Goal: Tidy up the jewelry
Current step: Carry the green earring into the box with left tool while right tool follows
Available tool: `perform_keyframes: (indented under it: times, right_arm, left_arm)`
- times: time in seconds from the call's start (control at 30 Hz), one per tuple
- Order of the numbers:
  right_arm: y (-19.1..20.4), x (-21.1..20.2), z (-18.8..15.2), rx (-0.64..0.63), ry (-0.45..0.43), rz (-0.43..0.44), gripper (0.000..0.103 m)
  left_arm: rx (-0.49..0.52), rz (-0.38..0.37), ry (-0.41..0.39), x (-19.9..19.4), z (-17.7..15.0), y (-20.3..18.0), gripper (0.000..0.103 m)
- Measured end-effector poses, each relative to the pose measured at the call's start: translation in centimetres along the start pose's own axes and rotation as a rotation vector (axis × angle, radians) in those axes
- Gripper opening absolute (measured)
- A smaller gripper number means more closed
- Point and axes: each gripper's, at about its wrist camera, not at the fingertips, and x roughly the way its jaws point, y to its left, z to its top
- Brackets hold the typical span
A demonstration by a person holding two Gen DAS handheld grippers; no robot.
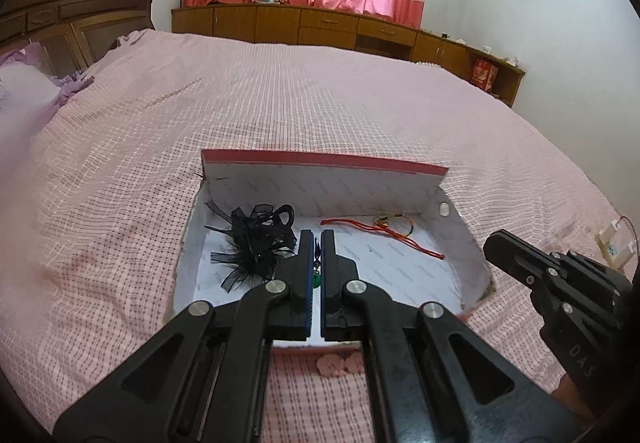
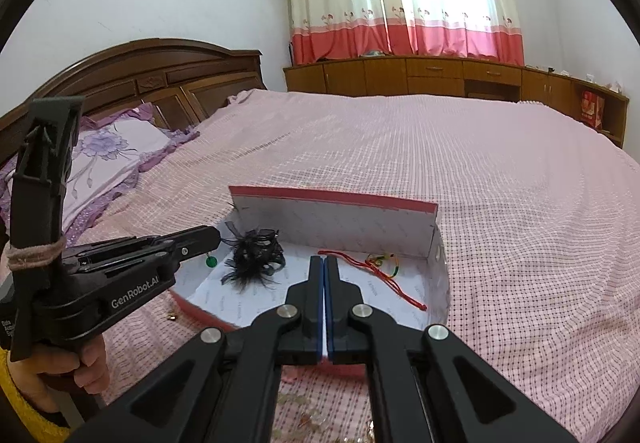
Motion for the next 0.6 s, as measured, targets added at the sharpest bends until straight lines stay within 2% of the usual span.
perform_keyframes:
  times: [0.3, 0.6]
  right_arm:
    - [-1.6, 4.1, -0.5, 0.015, 0.061, -0.027, 0.001]
    - [-2.9, 7.3, -1.7, 0.042, 0.139, -0.040, 0.001]
  left_arm:
    - [0.006, 0.023, 0.069, 4.5, -0.4, 0.2, 0.000]
    - [-0.030, 0.033, 0.169, 8.2, -1.8, 1.0, 0.000]
